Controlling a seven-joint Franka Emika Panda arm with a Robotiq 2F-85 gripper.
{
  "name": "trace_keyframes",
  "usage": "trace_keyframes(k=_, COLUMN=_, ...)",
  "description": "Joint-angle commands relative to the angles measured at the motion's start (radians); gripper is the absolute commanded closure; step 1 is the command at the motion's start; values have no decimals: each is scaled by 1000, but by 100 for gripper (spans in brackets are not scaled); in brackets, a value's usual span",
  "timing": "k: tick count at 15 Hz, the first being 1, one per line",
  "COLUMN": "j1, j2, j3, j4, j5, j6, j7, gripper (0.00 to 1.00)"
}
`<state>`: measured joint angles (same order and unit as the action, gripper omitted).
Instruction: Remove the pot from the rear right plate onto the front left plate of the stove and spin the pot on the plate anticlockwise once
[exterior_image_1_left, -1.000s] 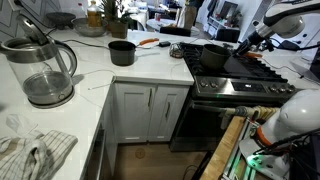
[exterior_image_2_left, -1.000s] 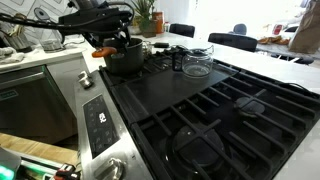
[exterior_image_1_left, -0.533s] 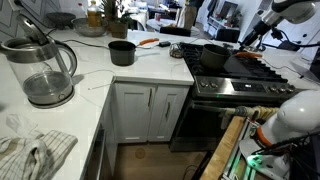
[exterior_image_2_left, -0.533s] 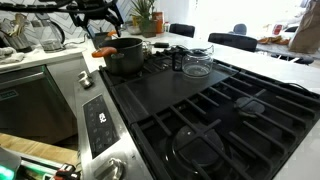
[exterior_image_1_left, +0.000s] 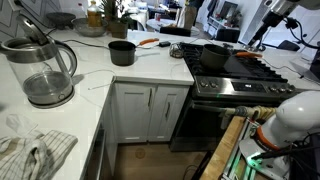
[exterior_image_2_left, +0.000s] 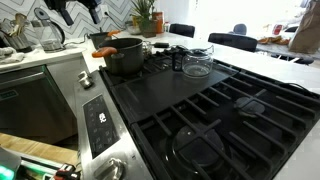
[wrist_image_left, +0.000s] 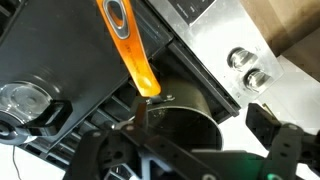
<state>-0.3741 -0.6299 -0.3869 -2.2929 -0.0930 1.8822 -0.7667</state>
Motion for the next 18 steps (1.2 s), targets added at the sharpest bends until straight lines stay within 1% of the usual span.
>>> trace_keyframes(k=1, j1=-2, j2=-95, j3=2, j4=-88, j5=-84, j6=-15, j7=77, gripper=25)
trace_keyframes(k=2, j1=0, j2=-109, j3=-4, j4=-113, j5=-98, j6=13, j7=87, gripper=28)
trace_keyframes(k=3, j1=2, j2=-116, j3=-9, j4=-129, j5=-108, j6=16, j7=101, gripper=34)
trace_keyframes(k=4, j1=3, j2=-120, j3=-16, j4=-145, j5=-115, j6=23, j7=114, gripper=44)
trace_keyframes(k=6, j1=9, j2=-124, j3=-32, j4=-173, j5=-119, j6=50, j7=139, gripper=58)
trace_keyframes(k=9, j1=8, j2=-111, j3=-56, j4=-209, j5=-117, j6=135, j7=166, gripper=82)
trace_keyframes(k=11, j1=3, j2=-95, j3=-72, j4=-226, j5=-116, j6=191, j7=182, gripper=95)
trace_keyframes(k=12, j1=3, j2=-88, j3=-80, j4=-231, j5=-112, j6=213, j7=188, gripper=100)
trace_keyframes(k=15, j1=-4, j2=-69, j3=-98, j4=-239, j5=-113, j6=257, j7=201, gripper=100)
trace_keyframes(k=18, j1=-12, j2=-43, j3=-118, j4=-227, j5=-115, j6=267, j7=201, gripper=100)
